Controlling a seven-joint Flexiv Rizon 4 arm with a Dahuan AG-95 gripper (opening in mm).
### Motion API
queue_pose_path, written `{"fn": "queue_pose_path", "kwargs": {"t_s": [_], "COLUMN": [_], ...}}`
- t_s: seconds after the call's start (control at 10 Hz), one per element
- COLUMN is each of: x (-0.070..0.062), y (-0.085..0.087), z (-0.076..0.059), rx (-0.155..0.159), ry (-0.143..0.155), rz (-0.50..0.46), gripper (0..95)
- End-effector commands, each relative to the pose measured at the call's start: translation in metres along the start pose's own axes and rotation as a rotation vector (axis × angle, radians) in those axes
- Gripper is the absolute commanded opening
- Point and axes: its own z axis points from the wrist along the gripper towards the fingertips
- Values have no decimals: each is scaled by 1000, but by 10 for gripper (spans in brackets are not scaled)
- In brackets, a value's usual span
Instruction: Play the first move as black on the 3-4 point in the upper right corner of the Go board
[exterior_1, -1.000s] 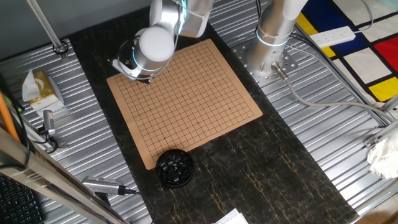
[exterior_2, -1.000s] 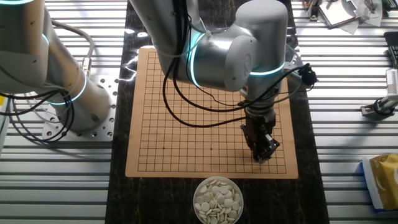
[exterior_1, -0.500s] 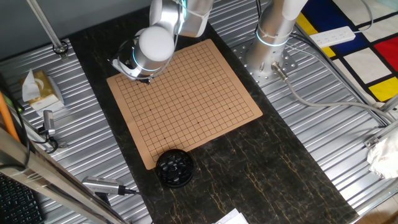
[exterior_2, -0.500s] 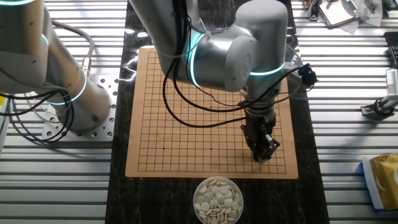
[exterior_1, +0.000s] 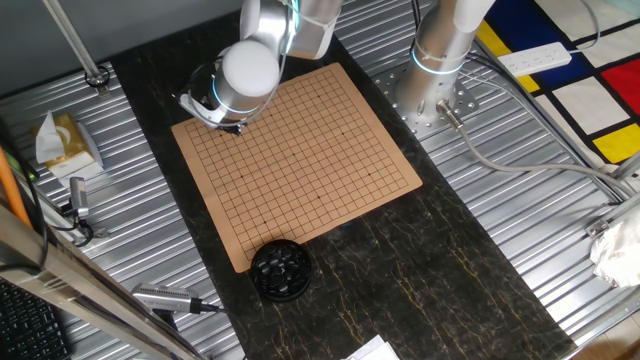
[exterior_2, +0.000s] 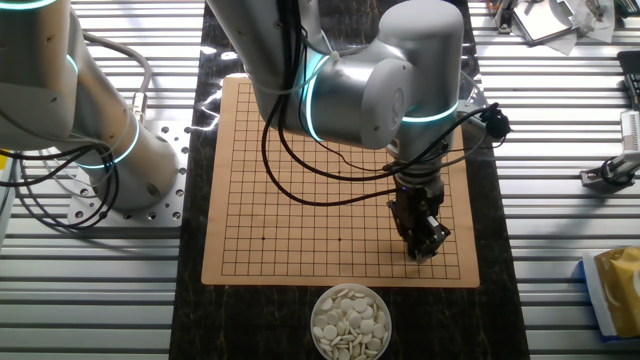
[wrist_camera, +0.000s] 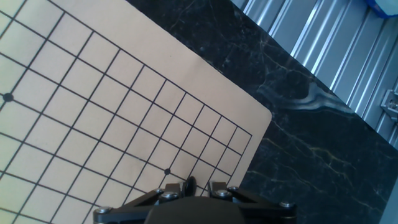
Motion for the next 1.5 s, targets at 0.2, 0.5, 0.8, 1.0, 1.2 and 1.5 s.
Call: {"fn": "queue_pose_path", "kwargs": {"t_s": [0.2,0.5,0.8,1.0,1.2,1.5], "x": [0,-2,-2,-2,-2,-3], "y": [0,-1,-1,-1,-1,-2], "z": [0,-1,-2,-2,-3,-4], "rx": [-3,-7,-11,-15,-18,-24], "ry": [-1,-3,-4,-6,-7,-9], "rz": [0,0,1,0,0,0], "gripper": [190,190,190,190,190,190]}}
